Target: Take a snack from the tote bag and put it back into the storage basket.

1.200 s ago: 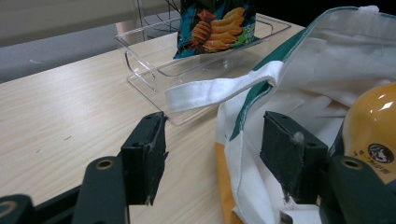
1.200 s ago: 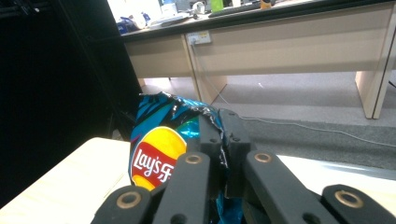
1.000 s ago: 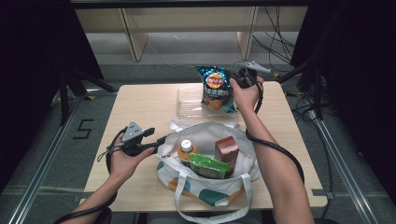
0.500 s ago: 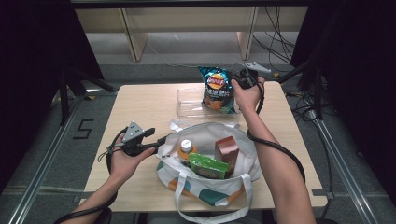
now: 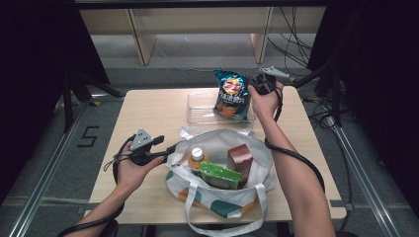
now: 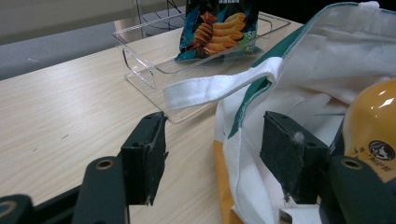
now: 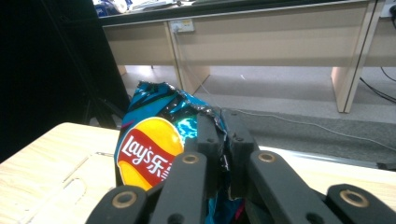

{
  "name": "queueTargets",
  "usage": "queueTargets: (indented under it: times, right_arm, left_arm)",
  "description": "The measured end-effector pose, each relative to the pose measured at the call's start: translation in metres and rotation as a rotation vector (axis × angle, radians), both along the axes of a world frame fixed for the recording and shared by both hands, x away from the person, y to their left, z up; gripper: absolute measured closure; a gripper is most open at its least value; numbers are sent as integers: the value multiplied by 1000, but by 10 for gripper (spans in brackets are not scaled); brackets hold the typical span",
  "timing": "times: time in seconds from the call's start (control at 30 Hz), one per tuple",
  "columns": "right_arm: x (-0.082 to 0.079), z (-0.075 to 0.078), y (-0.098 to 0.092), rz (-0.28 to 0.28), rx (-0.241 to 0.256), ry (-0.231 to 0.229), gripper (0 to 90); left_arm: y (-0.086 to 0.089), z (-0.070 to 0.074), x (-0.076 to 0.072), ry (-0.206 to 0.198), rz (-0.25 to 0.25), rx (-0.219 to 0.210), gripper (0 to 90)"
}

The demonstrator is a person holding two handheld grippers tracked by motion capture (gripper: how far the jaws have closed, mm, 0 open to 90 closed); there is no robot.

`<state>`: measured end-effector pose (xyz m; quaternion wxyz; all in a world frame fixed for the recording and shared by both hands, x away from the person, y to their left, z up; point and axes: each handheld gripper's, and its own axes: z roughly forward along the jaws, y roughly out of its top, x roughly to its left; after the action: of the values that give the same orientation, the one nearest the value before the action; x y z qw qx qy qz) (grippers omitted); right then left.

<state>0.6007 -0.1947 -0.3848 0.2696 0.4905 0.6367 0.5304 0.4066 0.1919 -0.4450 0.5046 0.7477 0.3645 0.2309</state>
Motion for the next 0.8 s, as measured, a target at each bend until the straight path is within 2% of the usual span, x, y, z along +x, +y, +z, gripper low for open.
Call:
queueTargets:
  times: [0.07, 0.13, 0.23, 0.27, 0.3, 0.47, 0.5, 0.57, 0.6, 0.67, 0.73, 0.8]
  right_arm:
    - [0, 0, -1, -2, 2, 0, 872]
    - [1, -2, -4, -3, -27, -19, 869]
    - [1, -3, -7, -17, -35, -9, 860]
    - [2, -4, -8, -10, -43, -22, 857]
    - [1, -4, -7, -20, -29, -8, 850]
    - [2, -3, -10, -17, -53, -17, 805]
    - [0, -2, -8, -23, -37, 7, 792]
    - [1, -2, -10, -22, -63, -19, 761]
    - [-1, -1, -9, -31, -41, 3, 745]
    - [-1, 0, -10, -36, -33, -10, 709]
    - [-2, 2, -11, -29, -21, 2, 674]
    - [-4, 3, -12, -26, -24, -6, 646]
  left_arm:
    - [0, 0, 0, 0, 0, 1, 395]
    - [0, 0, 0, -1, -1, 2, 395]
    - [0, 0, 0, 0, -2, 3, 395]
    - [0, 0, 0, 0, -2, 2, 395]
    - [0, 0, 0, 0, -2, 3, 395]
    - [0, 0, 0, -4, -5, 4, 395]
    - [0, 1, 0, -6, -6, 6, 395]
    - [0, 1, 0, -6, -5, 2, 395]
    - [0, 1, 0, -6, -5, 2, 395]
    - [0, 1, 0, -6, -6, 3, 395]
    - [0, 1, 0, -6, -5, 2, 395]
    - [0, 1, 0, -6, -4, 0, 395]
